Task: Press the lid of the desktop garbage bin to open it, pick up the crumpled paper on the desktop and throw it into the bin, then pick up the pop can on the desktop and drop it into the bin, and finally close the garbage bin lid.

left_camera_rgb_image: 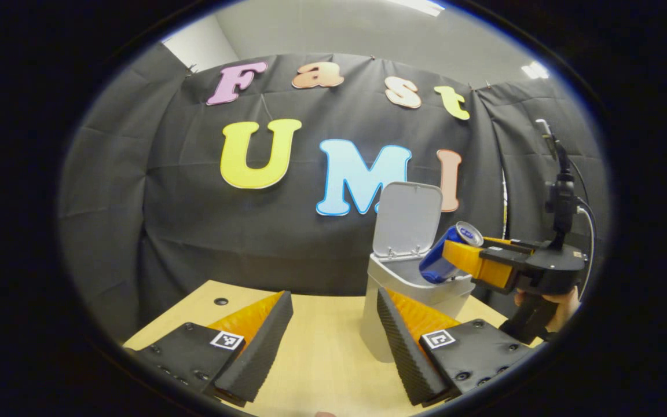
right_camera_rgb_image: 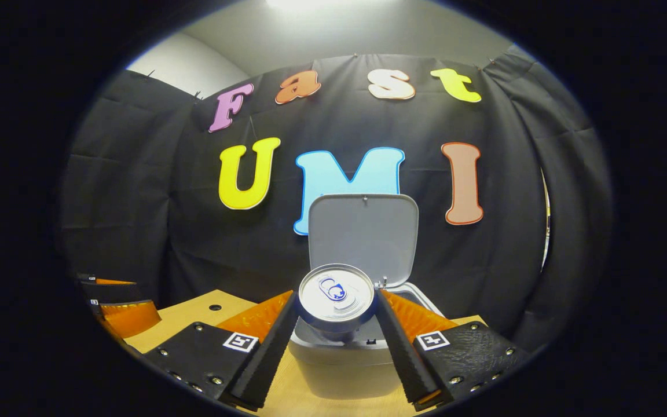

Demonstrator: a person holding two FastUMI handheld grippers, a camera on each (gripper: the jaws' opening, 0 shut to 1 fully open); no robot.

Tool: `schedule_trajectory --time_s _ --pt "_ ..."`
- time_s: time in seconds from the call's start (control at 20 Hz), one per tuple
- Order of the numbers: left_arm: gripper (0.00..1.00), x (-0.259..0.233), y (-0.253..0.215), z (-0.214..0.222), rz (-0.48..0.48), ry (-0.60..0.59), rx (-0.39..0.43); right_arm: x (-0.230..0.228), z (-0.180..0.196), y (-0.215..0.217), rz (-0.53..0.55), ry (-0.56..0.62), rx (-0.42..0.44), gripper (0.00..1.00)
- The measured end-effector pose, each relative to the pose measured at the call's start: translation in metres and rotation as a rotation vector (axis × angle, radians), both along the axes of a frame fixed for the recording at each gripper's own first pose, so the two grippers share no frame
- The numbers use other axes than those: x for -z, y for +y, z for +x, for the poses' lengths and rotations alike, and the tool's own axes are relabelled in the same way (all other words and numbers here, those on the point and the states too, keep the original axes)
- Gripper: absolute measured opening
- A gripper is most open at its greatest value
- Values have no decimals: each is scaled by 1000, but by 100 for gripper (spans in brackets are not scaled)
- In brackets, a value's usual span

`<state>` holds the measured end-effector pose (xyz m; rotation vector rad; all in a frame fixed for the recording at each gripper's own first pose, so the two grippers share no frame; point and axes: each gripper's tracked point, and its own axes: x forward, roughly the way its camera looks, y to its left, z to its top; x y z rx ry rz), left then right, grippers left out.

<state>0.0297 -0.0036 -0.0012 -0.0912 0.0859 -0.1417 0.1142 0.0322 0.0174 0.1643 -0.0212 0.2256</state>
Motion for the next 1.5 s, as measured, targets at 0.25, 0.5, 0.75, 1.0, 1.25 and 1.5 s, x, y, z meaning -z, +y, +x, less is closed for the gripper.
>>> schedule_trajectory --time_s 0.25,0.5,0.75,1.0,1.25,1.5 --pt "95 1 1 0 -3 1 -9 14 13 3 31 77 -5 85" --pt "95 2 2 -1 -17 2 -17 16 13 -2 17 82 9 89" --pt "95 2 7 -2 -13 -3 -23 5 13 -6 -7 72 13 89" --pt "97 0 16 10 5 -17 -7 -32 28 -11 -52 37 38 89" --pt "96 -1 21 25 29 -38 47 -72 45 -13 -56 12 64 89" --pt "96 -2 18 40 37 -45 128 -107 76 -17 -89 -17 109 89"
